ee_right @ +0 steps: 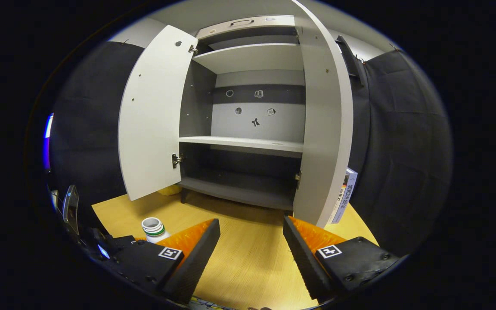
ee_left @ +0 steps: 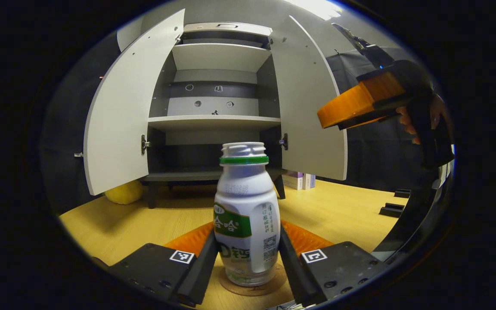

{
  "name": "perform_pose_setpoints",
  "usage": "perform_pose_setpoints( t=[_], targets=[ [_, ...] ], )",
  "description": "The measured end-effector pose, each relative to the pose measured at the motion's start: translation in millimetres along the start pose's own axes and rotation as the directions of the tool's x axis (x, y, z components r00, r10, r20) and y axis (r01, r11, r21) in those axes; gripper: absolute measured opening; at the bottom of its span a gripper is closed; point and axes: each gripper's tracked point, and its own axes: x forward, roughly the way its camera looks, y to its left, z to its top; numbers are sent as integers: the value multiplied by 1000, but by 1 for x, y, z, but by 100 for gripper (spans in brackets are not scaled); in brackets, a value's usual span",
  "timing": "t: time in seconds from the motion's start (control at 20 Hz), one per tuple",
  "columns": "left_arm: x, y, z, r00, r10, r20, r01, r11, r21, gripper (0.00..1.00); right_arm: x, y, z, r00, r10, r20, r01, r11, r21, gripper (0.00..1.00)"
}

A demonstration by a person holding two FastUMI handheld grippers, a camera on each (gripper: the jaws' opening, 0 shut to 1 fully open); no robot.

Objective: Grasp the bottle in the cabinet with the left hand and place it on the coaster, then close the right door with the right hand and the left door with the left hand.

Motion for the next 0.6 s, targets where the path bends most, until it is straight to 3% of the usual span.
perform_pose_setpoints(
  t=[0.15,0.3,0.6],
  targets=[
    [1,-1,1,1000,-4,-2,4,999,33,77,-1,-1,4,1000,-4,12,4,1000,-6,98],
    [6,-1,3,1000,-4,-1,4,999,40,97,-1,0,6,1000,-6,11,6,1000,-5,98],
    [8,5,36,1000,3,27,-4,1000,14,96,-3,2,19,1000,-18,17,18,1000,0,98]
  ],
)
